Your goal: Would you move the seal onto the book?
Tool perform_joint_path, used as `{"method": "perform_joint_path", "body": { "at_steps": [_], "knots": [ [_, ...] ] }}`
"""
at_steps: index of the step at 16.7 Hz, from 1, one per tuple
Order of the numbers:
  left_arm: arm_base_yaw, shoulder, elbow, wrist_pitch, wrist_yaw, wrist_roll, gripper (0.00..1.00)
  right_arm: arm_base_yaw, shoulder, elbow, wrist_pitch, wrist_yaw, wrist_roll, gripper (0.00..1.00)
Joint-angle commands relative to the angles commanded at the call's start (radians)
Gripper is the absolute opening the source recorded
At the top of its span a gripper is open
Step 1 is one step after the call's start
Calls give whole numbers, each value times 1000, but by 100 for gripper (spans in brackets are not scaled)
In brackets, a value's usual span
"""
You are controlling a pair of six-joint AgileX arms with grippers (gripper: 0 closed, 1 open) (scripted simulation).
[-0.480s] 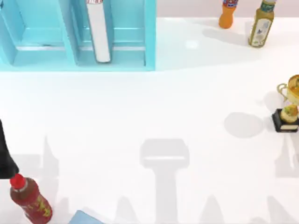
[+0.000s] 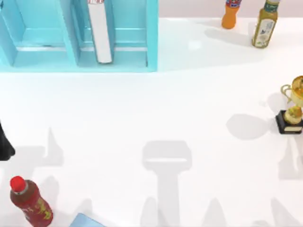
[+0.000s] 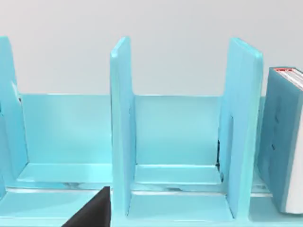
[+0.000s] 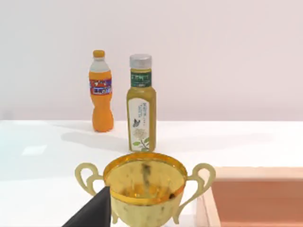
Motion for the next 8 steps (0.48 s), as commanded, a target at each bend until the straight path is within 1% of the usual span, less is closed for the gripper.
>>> {"method": "perform_joint_path", "body": {
  "at_steps": [4,8],
  "knots": [
    [-66,308,131,219,-68,3,100,0,0,0,0,0,0,100],
    [-144,697,281,485,-143,4,100,0,0,0,0,0,0,100]
  ]
}}
